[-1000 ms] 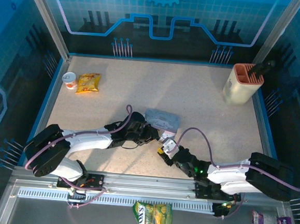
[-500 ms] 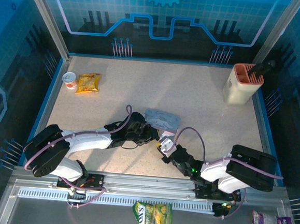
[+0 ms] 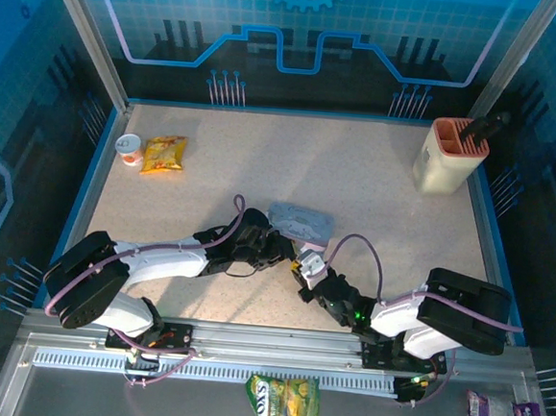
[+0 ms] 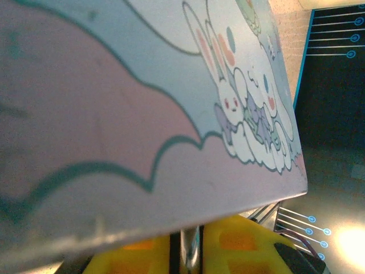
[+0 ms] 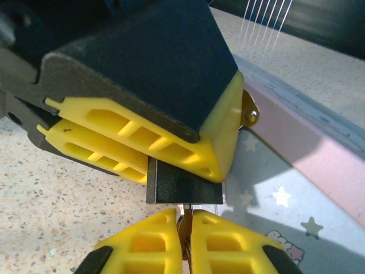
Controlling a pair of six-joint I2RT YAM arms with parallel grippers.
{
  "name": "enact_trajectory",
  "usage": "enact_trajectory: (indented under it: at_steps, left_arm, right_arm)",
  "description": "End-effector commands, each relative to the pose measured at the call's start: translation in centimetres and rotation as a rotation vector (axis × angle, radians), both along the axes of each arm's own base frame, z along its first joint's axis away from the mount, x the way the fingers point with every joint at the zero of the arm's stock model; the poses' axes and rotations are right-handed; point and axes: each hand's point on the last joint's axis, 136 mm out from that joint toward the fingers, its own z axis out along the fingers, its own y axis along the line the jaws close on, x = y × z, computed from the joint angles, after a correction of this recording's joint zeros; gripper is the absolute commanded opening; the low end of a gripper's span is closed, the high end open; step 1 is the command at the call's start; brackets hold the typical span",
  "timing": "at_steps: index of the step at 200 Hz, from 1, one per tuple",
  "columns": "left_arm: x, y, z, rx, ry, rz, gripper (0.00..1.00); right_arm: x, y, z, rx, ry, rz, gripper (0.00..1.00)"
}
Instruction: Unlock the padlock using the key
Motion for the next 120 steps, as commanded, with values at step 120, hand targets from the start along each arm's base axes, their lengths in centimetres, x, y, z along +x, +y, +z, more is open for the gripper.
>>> enact_trajectory:
  at_steps: [120]
  left_arm:
    - [1.8,0.5,-0.9,0.145,-0.084,-0.036,0.25]
  right_arm:
    - [0.7,-1.5,-4.6,0.359,0.603,-0.134,0.00]
